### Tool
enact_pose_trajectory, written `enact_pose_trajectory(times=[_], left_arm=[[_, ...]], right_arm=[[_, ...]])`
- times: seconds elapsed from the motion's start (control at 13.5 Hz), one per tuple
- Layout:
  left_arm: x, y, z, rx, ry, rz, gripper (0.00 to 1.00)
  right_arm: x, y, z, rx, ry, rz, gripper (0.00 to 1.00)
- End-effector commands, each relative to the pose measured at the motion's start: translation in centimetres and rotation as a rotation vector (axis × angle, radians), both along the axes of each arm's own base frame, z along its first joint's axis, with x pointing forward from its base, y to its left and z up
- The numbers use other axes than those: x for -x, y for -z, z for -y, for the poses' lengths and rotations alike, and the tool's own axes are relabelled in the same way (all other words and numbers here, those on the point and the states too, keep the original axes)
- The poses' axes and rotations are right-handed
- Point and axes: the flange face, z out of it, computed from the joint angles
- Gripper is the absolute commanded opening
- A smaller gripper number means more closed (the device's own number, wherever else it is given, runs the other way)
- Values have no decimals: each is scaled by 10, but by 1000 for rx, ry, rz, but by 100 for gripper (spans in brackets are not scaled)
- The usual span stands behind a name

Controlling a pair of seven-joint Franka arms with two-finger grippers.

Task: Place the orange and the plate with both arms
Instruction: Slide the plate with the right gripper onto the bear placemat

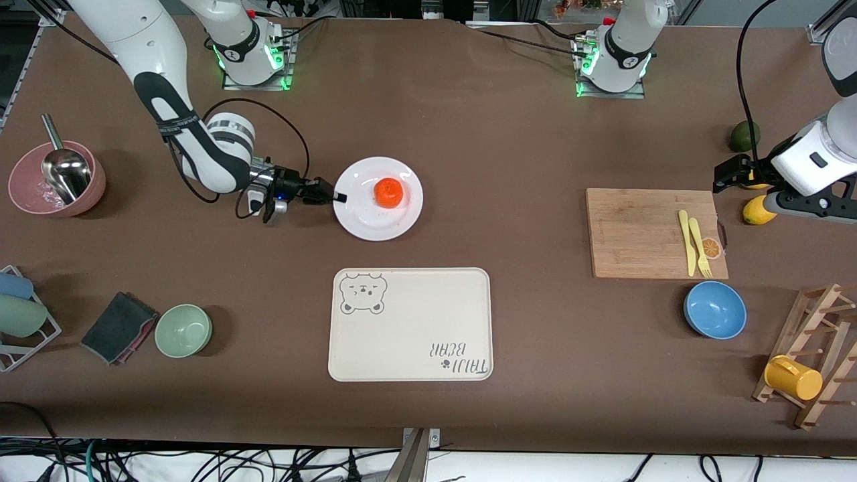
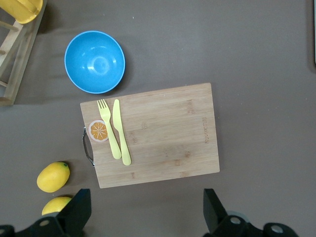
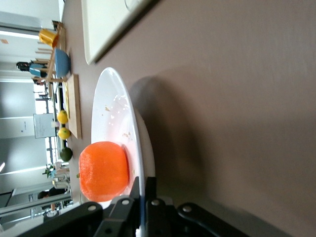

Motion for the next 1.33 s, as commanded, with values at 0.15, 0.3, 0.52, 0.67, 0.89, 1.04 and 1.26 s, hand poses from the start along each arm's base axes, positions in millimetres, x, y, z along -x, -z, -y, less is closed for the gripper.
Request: enact_pose_trajectory(times=[0.15, 0.3, 0.52, 0.67, 0.89, 1.04, 1.26], left_arm=[[-3, -6, -2, -5, 25, 15, 100], [-6, -5, -2, -6, 25, 34, 100], [-9, -1, -4, -6, 23, 37, 100], [-8, 1, -4, -7, 23, 31, 100], [-8, 3, -4, -7, 23, 27, 100], [-7, 2, -4, -7, 23, 26, 100], [-12, 14, -5, -5, 23, 11, 100]], right_arm=[[-103, -54, -8, -93, 153, 4, 0], [-133, -50, -23, -117, 178, -3, 0], [-183, -20, -37, -110, 241, 20, 0], [-208, -13, -52, -90, 263, -14, 0], [-218, -20, -44, -26, 238, -75, 0], [-216, -11, -41, -18, 228, -71, 0], [-211, 0, -44, -4, 213, -59, 0]])
